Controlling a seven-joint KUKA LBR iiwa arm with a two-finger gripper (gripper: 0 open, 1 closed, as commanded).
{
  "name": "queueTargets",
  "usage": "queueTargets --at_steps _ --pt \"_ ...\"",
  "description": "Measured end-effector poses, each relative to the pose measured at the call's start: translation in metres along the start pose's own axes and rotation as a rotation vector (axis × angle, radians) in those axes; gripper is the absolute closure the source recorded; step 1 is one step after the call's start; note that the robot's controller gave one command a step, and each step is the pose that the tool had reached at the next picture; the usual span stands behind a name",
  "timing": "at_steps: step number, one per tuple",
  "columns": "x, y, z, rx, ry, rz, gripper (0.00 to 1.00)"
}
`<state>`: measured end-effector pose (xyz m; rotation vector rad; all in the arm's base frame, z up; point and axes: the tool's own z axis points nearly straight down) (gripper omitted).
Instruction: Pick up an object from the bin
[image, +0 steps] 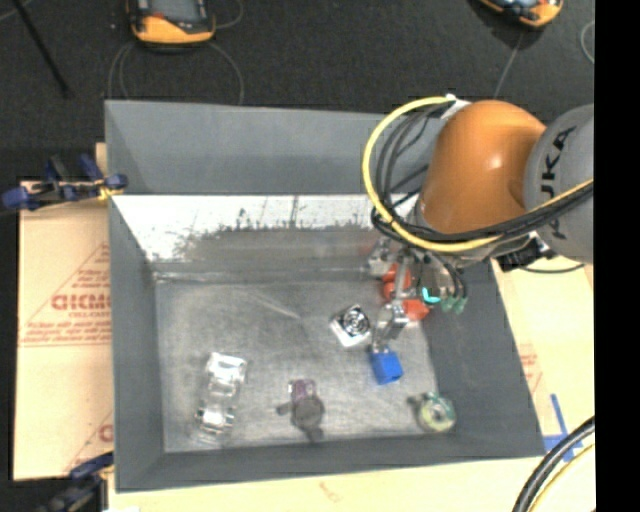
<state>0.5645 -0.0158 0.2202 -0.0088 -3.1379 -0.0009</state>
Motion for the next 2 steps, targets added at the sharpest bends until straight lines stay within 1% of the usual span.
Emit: queueTargets --at_steps 1,2 --pt "0.039 -0.036 0.087 0.002 0.003 0.003 0.00" --pt "0.024 -0.069 0.145 0.003 -0.010 -0.039 0.00"
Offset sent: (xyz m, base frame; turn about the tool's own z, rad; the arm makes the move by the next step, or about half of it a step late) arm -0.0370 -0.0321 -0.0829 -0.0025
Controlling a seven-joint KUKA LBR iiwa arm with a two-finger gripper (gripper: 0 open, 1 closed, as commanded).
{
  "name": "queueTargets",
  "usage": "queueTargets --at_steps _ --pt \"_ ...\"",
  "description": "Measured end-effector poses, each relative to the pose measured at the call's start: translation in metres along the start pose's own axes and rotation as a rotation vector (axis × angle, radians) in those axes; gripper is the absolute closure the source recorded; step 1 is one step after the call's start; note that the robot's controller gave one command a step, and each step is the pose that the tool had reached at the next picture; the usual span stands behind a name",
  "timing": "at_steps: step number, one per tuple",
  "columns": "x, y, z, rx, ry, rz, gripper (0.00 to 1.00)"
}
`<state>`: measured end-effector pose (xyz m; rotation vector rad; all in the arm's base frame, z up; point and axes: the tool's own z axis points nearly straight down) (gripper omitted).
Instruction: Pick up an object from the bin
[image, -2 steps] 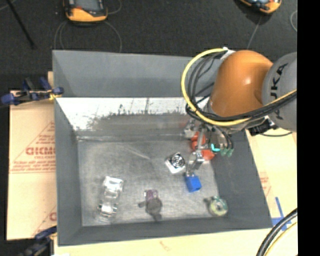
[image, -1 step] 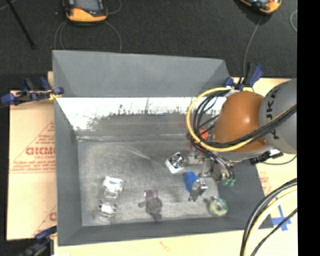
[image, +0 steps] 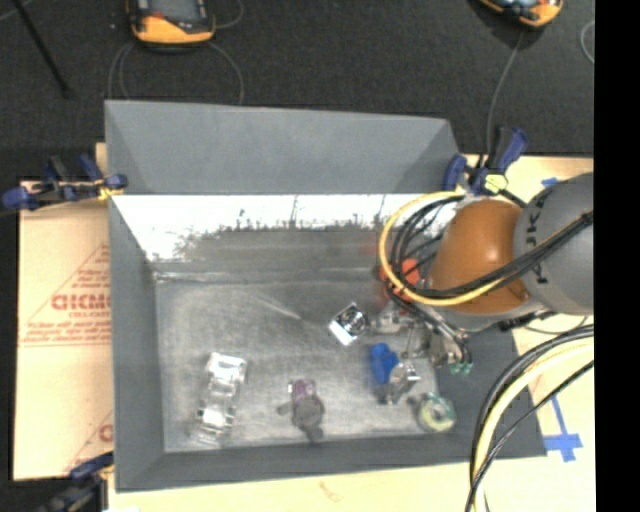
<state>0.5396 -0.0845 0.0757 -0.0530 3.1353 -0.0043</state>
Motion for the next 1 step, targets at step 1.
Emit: queueTargets --at_steps 1 --pt "0.0119 -0.0069 -0.0057 -0.004 0.003 0.131 0.00"
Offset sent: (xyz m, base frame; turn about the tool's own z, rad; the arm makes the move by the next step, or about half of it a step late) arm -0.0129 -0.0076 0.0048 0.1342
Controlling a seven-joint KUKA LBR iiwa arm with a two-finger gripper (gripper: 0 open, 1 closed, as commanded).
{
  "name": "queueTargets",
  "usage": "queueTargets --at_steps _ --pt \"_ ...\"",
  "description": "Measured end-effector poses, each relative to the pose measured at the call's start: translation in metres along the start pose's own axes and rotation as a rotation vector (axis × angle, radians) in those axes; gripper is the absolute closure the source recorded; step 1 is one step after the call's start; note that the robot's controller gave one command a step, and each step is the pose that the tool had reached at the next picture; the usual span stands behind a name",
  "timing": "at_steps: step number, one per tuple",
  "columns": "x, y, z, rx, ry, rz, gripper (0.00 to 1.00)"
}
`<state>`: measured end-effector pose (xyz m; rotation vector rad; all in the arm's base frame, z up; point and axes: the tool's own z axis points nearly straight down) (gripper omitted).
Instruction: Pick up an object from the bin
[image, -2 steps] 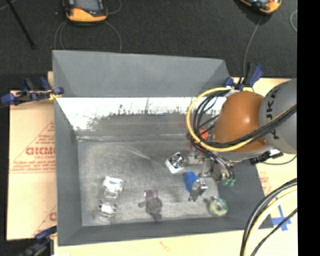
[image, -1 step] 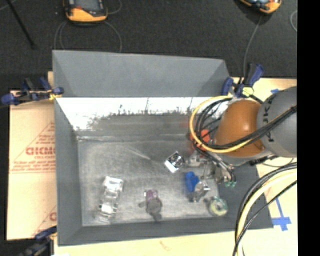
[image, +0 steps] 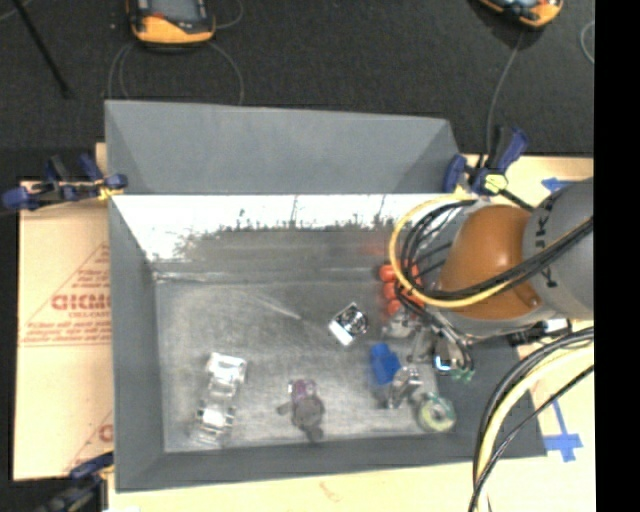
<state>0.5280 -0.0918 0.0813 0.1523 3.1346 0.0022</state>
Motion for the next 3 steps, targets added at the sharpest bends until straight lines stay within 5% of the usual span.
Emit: queueTargets --at_steps 1,2,3 --pt "-0.001 0.000 -0.001 0.001 -0.003 -0.002 1.00" --pt "0.019 0.023 0.002 0.011 -0.027 -0.351 1.00" --pt "0.039 0.062 -0.034 0.001 -0.002 -0.758 1.00"
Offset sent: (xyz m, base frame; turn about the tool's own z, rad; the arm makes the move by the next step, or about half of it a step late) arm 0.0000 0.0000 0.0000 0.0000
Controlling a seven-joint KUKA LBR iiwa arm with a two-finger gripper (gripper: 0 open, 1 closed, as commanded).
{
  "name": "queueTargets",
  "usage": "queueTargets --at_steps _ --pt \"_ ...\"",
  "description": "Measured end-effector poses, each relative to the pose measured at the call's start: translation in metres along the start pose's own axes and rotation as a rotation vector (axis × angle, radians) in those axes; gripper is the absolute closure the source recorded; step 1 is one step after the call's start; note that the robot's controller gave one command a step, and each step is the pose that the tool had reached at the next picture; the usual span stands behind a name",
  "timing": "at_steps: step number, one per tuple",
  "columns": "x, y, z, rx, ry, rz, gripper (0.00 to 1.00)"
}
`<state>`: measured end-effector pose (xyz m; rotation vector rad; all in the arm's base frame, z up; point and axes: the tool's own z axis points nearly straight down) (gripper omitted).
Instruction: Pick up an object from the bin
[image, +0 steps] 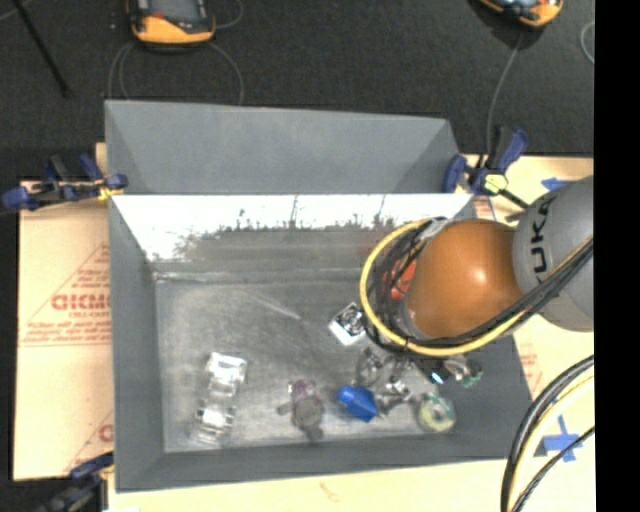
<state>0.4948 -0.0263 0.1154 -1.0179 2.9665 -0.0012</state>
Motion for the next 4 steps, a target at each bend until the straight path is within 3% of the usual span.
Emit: queueTargets --at_steps 1,2,3,4 --pt "0.000 0.000 0.001 -0.002 0.001 0.003 0.00" --pt "-0.008 0.029 0.040 0.016 -0.021 0.073 0.00" --pt "-0.006 0.030 0.039 0.011 -0.015 0.075 1.00" --pt "-0.011 0.025 -0.088 0.005 -0.004 0.108 1.00"
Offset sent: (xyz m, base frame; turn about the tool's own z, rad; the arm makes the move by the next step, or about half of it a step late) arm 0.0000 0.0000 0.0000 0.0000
